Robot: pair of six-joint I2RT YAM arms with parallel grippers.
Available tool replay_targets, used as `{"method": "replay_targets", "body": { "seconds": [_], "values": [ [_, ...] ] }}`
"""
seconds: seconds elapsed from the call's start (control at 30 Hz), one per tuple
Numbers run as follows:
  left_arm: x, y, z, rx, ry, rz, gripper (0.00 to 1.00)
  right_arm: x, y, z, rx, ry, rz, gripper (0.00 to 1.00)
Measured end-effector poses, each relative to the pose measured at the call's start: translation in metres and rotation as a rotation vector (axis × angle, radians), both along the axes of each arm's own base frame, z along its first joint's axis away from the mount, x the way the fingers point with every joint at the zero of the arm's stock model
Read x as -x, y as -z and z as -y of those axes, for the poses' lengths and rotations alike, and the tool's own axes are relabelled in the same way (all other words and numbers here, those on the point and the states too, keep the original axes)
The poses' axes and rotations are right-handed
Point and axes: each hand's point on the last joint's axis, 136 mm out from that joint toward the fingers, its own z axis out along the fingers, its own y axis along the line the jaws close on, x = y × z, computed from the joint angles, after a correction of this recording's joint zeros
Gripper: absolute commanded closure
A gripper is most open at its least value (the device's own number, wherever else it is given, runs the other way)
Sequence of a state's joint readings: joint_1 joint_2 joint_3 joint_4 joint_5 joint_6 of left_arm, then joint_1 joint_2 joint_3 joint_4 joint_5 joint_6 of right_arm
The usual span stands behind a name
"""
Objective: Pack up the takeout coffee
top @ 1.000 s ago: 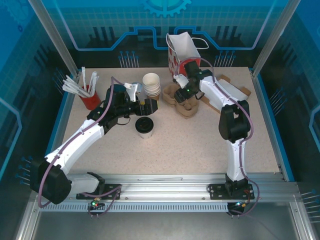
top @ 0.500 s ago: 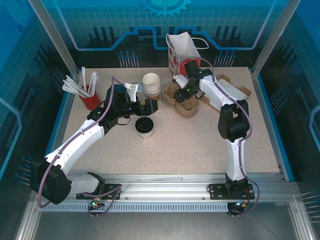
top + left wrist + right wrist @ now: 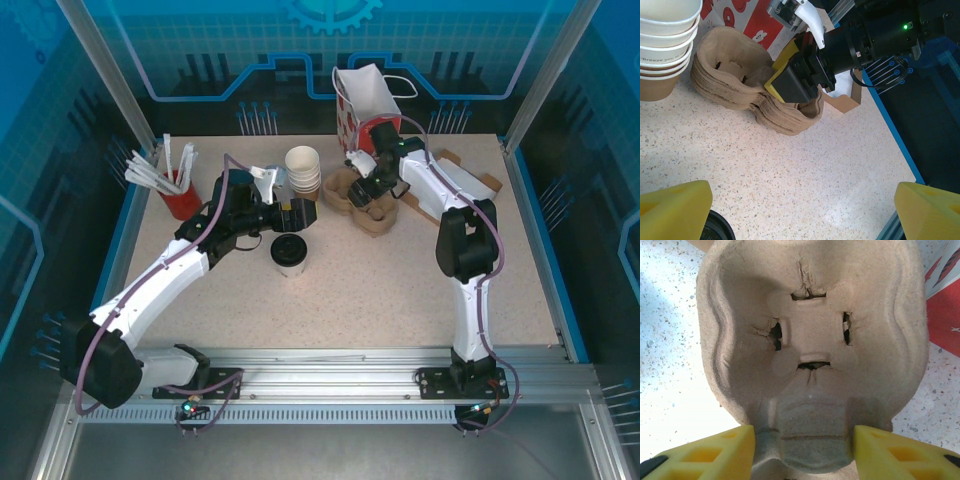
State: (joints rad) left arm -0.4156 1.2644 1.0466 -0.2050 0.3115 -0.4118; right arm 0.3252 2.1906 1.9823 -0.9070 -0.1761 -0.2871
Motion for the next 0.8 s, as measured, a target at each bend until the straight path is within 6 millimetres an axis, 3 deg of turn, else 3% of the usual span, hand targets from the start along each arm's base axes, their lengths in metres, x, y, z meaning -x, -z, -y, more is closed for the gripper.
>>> {"method": "replay_targets", "body": {
  "seconds": [0.27,0.53,0.8],
  "values": [
    [0.0003,0.0000,0.0004,0.000,0.001,0.000,0.05,-0.0036,0.0022,0.0048,0.012,0.002,0.007,0.55],
    [0.0014,0.0000,0.0022,0.000,0.006,0.000,0.05,-0.0047,0.0024,0.0063,0.012,0.006,0.007,0.53],
    [0.0018,0.0014,0.0020,-0.001,0.006,-0.003,0.05,-0.0062,0.0022,0.0066,0.015,0.004,0.015,0.62]
  ]
}}
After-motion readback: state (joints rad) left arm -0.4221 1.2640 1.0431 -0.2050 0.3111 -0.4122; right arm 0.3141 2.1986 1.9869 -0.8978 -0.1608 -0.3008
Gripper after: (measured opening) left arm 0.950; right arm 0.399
